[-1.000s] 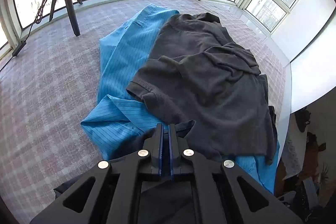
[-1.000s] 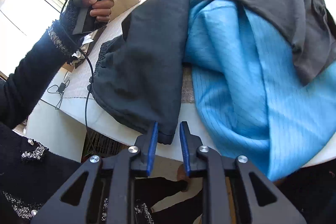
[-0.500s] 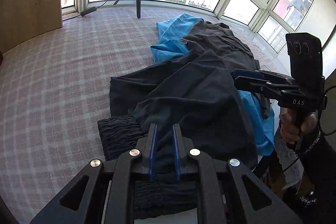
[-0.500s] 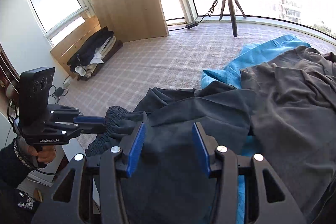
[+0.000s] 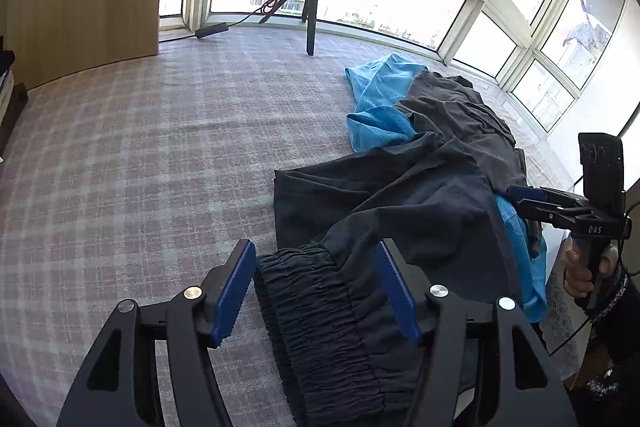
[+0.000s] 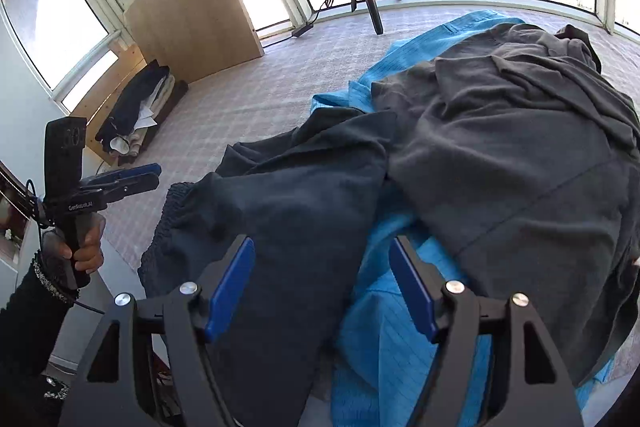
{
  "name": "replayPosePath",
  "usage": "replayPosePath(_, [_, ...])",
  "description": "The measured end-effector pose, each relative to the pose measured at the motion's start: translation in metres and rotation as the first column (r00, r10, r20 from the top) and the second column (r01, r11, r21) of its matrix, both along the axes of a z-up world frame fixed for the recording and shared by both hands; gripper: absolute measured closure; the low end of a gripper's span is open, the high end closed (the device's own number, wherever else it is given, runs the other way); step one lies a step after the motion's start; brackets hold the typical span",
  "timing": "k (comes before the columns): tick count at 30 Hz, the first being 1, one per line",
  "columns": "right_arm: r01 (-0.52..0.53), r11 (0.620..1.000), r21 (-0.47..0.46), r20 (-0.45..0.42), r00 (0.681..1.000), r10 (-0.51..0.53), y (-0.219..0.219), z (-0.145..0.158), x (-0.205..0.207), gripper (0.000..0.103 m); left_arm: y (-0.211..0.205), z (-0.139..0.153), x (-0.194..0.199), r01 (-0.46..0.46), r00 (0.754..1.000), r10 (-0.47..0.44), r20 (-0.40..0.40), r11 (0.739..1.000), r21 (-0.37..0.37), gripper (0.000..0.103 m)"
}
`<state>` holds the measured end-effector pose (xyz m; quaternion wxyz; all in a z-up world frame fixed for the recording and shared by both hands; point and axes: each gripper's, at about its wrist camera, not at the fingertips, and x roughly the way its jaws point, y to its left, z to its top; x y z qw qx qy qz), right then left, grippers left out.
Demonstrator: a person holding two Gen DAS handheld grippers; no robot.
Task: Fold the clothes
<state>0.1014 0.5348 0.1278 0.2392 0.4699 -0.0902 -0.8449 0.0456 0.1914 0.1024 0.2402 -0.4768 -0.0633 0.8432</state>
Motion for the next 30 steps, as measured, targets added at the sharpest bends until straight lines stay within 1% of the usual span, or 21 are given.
replayPosePath(2, [-0.007, 1.0, -0.028, 0.061, 0.998, 0.009, -0.002, -0.016, 0.004, 0.034, 0.002, -0.017, -0.019, 0.024, 0.997, -0.024, 0.075, 1.0, -0.001, 0.043])
replayPosePath(5, [-0.008, 0.996, -0.087, 0.152, 0.988, 0.021, -0.005, -0.041, 0.003, 0.034, 0.01, -0.031, -0.036, 0.085, 0.989, -0.081, 0.12, 0.996, -0.024, 0.043])
replayPosePath(6, [-0.005, 0.995, -0.103, 0.166, 0.986, 0.022, -0.006, -0.045, 0.003, 0.034, 0.013, -0.036, -0.041, 0.106, 0.986, -0.101, 0.133, 0.994, -0.032, 0.042])
replayPosePath(8, [-0.015, 0.992, -0.129, 0.169, 0.985, 0.036, -0.009, -0.05, 0.003, 0.034, 0.021, -0.042, -0.049, 0.163, 0.975, -0.155, 0.158, 0.986, -0.04, 0.041])
replayPosePath(9, [-0.022, 0.99, -0.143, 0.167, 0.985, 0.046, -0.011, -0.052, 0.003, 0.034, 0.025, -0.046, -0.052, 0.185, 0.97, -0.174, 0.169, 0.982, -0.049, 0.038])
replayPosePath(10, [-0.028, 0.988, -0.153, 0.172, 0.984, 0.055, -0.013, -0.053, 0.001, 0.034, 0.028, -0.051, -0.054, 0.206, 0.964, -0.193, 0.184, 0.977, -0.054, 0.034])
replayPosePath(11, [-0.034, 0.986, -0.163, 0.176, 0.982, 0.063, -0.015, -0.054, 0.0, 0.034, 0.03, -0.055, -0.057, 0.22, 0.959, -0.205, 0.195, 0.974, -0.054, 0.032])
replayPosePath(12, [-0.044, 0.984, -0.174, 0.181, 0.98, 0.076, -0.018, -0.055, -0.001, 0.034, 0.032, -0.054, -0.057, 0.227, 0.96, -0.215, 0.179, 0.973, -0.052, 0.027])
replayPosePath(14, [-0.065, 0.978, -0.197, 0.192, 0.976, 0.104, -0.023, -0.058, -0.004, 0.034, 0.036, -0.055, -0.056, 0.248, 0.957, -0.234, 0.171, 0.967, -0.061, 0.025])
replayPosePath(16, [-0.081, 0.978, -0.194, 0.195, 0.974, 0.12, -0.031, -0.061, -0.005, 0.034, 0.042, -0.055, -0.054, 0.262, 0.955, -0.248, 0.162, 0.962, -0.073, 0.024])
replayPosePath(17, [-0.089, 0.978, -0.189, 0.197, 0.972, 0.126, -0.035, -0.063, -0.004, 0.034, 0.044, -0.055, -0.052, 0.276, 0.951, -0.262, 0.166, 0.959, -0.07, 0.026])
replayPosePath(18, [-0.106, 0.976, -0.192, 0.195, 0.97, 0.144, -0.039, -0.062, -0.003, 0.034, 0.047, -0.054, -0.05, 0.293, 0.945, -0.278, 0.173, 0.954, -0.064, 0.037])
replayPosePath(19, [-0.123, 0.973, -0.196, 0.193, 0.968, 0.162, -0.043, -0.062, -0.001, 0.034, 0.047, -0.053, -0.049, 0.308, 0.937, -0.296, 0.187, 0.95, -0.039, 0.041])
replayPosePath(20, [-0.136, 0.972, -0.193, 0.181, 0.968, 0.172, -0.045, -0.061, 0.0, 0.034, 0.046, -0.053, -0.047, 0.324, 0.927, -0.315, 0.202, 0.946, -0.009, 0.041])
replayPosePath(21, [-0.141, 0.972, -0.187, 0.176, 0.969, 0.174, -0.046, -0.061, 0.001, 0.034, 0.045, -0.054, -0.047, 0.328, 0.924, -0.321, 0.208, 0.945, 0.002, 0.04])
replayPosePath(23, [-0.138, 0.97, -0.201, 0.178, 0.968, 0.175, -0.045, -0.066, -0.001, 0.034, 0.042, -0.055, -0.048, 0.332, 0.92, -0.327, 0.217, 0.943, 0.015, 0.038])
replayPosePath(26, [-0.131, 0.965, -0.227, 0.18, 0.968, 0.174, -0.045, -0.07, -0.004, 0.035, 0.044, -0.055, -0.048, 0.331, 0.922, -0.326, 0.211, 0.944, 0.011, 0.039])
replayPosePath(27, [-0.132, 0.966, -0.223, 0.178, 0.969, 0.174, -0.047, -0.069, -0.004, 0.039, 0.047, -0.055, -0.046, 0.328, 0.929, -0.317, 0.191, 0.944, -0.03, 0.051])
replayPosePath(28, [-0.138, 0.968, -0.21, 0.175, 0.969, 0.176, -0.049, -0.068, -0.003, 0.055, 0.05, -0.054, -0.043, 0.323, 0.937, -0.307, 0.166, 0.943, -0.08, 0.064])
replayPosePath(29, [-0.148, 0.97, -0.193, 0.169, 0.969, 0.182, -0.052, -0.067, -0.002, 0.065, 0.051, -0.053, -0.039, 0.313, 0.942, -0.297, 0.156, 0.945, -0.092, 0.068])
replayPosePath(30, [-0.156, 0.972, -0.178, 0.159, 0.97, 0.184, -0.054, -0.064, -0.001, 0.065, 0.05, -0.051, -0.036, 0.297, 0.947, -0.283, 0.15, 0.952, -0.08, 0.073])
